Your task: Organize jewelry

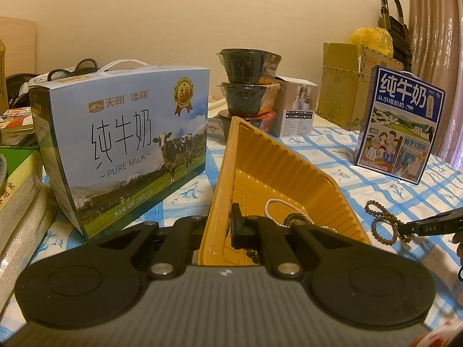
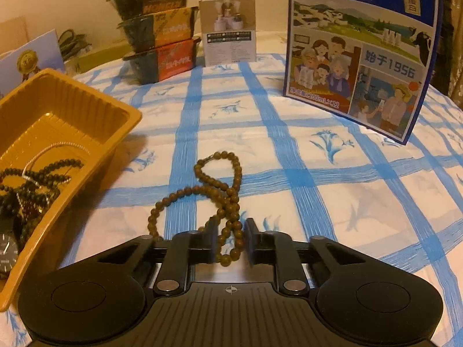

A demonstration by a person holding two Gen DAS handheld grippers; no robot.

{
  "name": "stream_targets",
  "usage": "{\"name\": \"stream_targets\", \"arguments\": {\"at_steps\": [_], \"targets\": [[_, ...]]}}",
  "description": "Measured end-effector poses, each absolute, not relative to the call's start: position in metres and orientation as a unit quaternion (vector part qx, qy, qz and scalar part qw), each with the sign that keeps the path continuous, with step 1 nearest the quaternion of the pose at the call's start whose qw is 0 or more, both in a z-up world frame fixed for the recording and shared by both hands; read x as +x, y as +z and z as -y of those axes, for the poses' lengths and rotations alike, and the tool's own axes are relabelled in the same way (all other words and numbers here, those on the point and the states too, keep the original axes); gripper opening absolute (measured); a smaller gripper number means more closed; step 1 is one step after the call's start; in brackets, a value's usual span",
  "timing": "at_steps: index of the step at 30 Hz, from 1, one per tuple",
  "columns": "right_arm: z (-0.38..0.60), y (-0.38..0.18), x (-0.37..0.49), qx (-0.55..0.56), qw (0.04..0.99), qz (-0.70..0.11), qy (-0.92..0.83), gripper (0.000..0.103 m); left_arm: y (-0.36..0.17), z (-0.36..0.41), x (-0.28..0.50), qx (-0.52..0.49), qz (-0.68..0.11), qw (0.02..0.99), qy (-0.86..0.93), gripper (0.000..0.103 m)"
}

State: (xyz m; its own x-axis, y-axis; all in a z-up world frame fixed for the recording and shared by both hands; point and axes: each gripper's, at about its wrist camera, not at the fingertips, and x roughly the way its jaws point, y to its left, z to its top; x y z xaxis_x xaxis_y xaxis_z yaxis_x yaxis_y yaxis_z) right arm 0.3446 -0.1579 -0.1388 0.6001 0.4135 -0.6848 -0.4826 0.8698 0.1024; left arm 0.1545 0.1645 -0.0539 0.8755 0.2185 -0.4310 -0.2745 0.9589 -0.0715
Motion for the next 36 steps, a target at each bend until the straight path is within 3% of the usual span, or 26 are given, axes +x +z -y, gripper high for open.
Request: {"name": "stream_targets", "arguments": {"at_steps": [3,21,23,25,26,34,35,36], "targets": [[0.159,-0.137,0.336,-0.054,0.896,-0.362,0.253,0.007,-0.054,-0.165,0.154,-0.066,-0.214,0.966,0.127,0.006],[0.229,-0.110,0.250,0.023,0.886,-0.387,0.254,0.008,-0.054,-0.164,0.153,-0.067,-0.215,0.966,0.128,0.006],[0.224,-0.112,0.252,0.010,0.887,-0.387,0.253,0.018,-0.054,-0.164,0.154,-0.066,-0.214,0.966,0.128,0.006],[0.216,-0.116,0.256,-0.006,0.887,-0.380,0.261,0.061,-0.053,-0.163,0.154,-0.064,-0.215,0.966,0.127,0.006],[0.212,-0.118,0.256,-0.012,0.890,-0.374,0.261,0.064,-0.053,-0.163,0.154,-0.064,-0.215,0.966,0.127,0.006],[0.182,-0.135,0.281,-0.023,0.891,-0.382,0.246,0.062,-0.053,-0.163,0.154,-0.062,-0.216,0.966,0.126,0.006],[0.179,-0.137,0.284,-0.027,0.891,-0.381,0.244,0.059,-0.053,-0.163,0.154,-0.063,-0.216,0.966,0.126,0.006],[0.175,-0.139,0.285,-0.034,0.890,-0.383,0.244,0.048,-0.053,-0.163,0.154,-0.063,-0.216,0.966,0.126,0.006]]}}
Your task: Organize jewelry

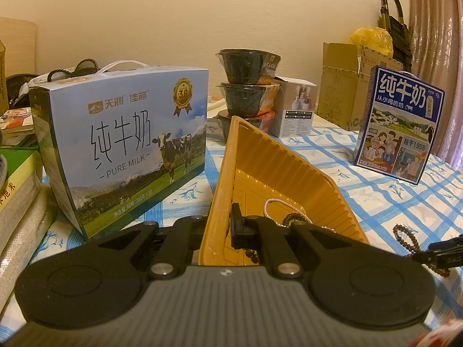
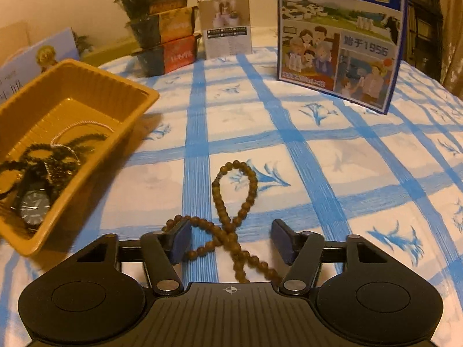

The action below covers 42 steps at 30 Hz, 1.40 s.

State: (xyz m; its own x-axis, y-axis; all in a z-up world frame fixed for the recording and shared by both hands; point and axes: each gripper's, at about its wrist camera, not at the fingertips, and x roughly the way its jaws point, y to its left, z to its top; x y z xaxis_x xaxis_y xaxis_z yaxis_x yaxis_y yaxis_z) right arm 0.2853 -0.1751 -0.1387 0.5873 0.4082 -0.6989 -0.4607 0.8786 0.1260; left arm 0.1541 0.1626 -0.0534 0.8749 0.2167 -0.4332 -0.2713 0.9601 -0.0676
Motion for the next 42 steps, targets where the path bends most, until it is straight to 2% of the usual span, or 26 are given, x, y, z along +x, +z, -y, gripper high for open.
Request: {"name": "stream_targets", "arguments": {"at_steps": [1,5,7,13,23,42], "targets": [[0.171,-0.141,0.286,-0.045,0.888,-0.386,0.244,0.042,-0.053,-0.162,0.154,-0.063,-0.216,0.966,0.126,0.006],[0.160,-0.145,0.280,-0.084,0.892,-0.371,0.245,0.029,-0.054,-0.162,0.154,-0.064,-0.215,0.966,0.127,0.006],[0.158,-0.147,0.277,-0.089,0.892,-0.369,0.247,0.018,-0.054,-0.162,0.154,-0.065,-0.215,0.966,0.128,0.006],[0.158,-0.143,0.277,-0.080,0.892,-0.371,0.246,0.014,-0.054,-0.163,0.154,-0.064,-0.216,0.966,0.127,0.006],[0.161,-0.118,0.273,-0.060,0.901,-0.348,0.253,0.014,-0.054,-0.163,0.154,-0.064,-0.216,0.966,0.127,0.006],[0.153,-0.010,0.258,-0.012,0.909,-0.264,0.323,0.014,-0.052,-0.165,0.154,-0.067,-0.215,0.966,0.126,0.006]]}}
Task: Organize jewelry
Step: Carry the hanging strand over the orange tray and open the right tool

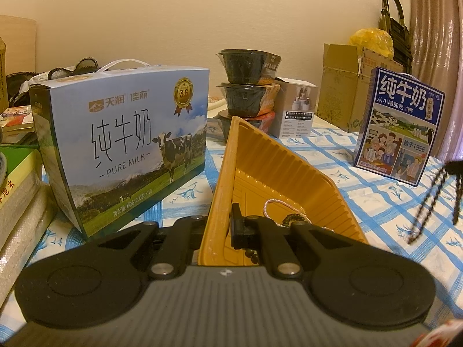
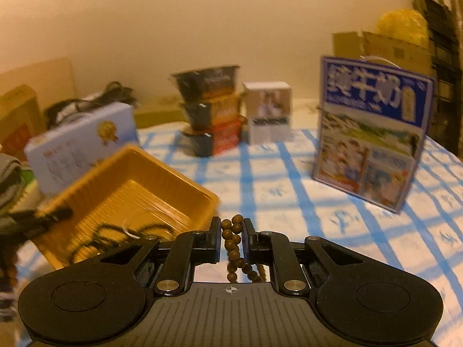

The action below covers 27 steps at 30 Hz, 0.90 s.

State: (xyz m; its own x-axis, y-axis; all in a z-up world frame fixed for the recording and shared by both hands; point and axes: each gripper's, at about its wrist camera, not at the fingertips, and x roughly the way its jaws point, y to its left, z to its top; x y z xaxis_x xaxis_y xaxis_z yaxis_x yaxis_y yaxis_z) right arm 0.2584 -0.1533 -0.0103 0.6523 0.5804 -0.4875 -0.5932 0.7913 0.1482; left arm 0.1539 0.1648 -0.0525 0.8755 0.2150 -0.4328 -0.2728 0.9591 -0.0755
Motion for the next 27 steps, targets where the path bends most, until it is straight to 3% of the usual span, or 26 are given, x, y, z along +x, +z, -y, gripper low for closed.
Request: {"name": "stream_targets", "arguments": {"at_steps": [14,27], "targets": [[0.058,0.016,0.269,0.033,0.868,-0.250,0.427,0.014,-0.055,-0.166,0.154,-0.075,-0.215,0.966,0.126,0.006],[0.005,-0.024,0.272,0.017,0.855,-0.265,0.445,0.015,-0.057,-0.168,0.154,-0.079,-0.216,0.965,0.126,0.006]]}}
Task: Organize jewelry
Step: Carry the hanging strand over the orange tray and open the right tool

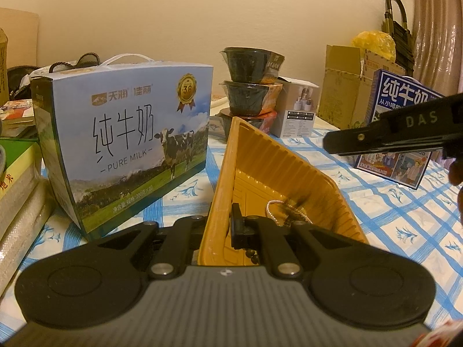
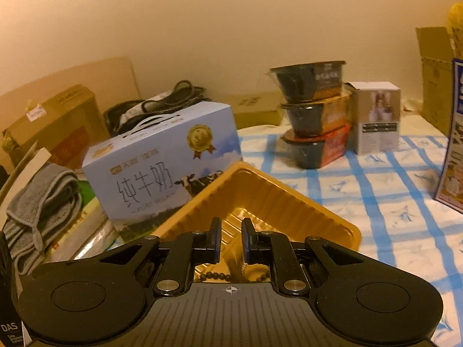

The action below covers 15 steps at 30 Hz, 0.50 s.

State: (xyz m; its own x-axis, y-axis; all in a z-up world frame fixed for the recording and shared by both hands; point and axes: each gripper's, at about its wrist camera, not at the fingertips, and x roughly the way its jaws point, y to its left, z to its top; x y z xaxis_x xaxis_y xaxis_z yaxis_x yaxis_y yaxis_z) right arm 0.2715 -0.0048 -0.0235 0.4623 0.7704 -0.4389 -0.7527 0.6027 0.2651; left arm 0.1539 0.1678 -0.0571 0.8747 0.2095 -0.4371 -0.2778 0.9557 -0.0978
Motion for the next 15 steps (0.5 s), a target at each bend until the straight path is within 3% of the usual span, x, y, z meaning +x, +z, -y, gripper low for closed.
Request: {"name": "stream_targets", "arguments": {"at_steps": [2,4,6,15], "targets": [[0.002,-0.024,0.272,0.019,0.853,-0.269,0.446,0.020,-0.058,-0.169,0.154,-0.080,-0.217,0.964,0.127,0.006],[0.004,-0.024,0.273,0.025,0.854,-0.270,0.444,0.040,-0.058,-0.170,0.154,-0.081,-0.217,0.964,0.127,0.006],[0.010,-0.024,0.273,0.032,0.857,-0.266,0.439,0.049,-0.059,-0.170,0.154,-0.080,-0.217,0.964,0.127,0.006],[0.045,-0.043,0.279,0.044,0.865,-0.303,0.397,0.058,-0.061,-0.172,0.154,-0.083,-0.220,0.963,0.130,0.007]]}}
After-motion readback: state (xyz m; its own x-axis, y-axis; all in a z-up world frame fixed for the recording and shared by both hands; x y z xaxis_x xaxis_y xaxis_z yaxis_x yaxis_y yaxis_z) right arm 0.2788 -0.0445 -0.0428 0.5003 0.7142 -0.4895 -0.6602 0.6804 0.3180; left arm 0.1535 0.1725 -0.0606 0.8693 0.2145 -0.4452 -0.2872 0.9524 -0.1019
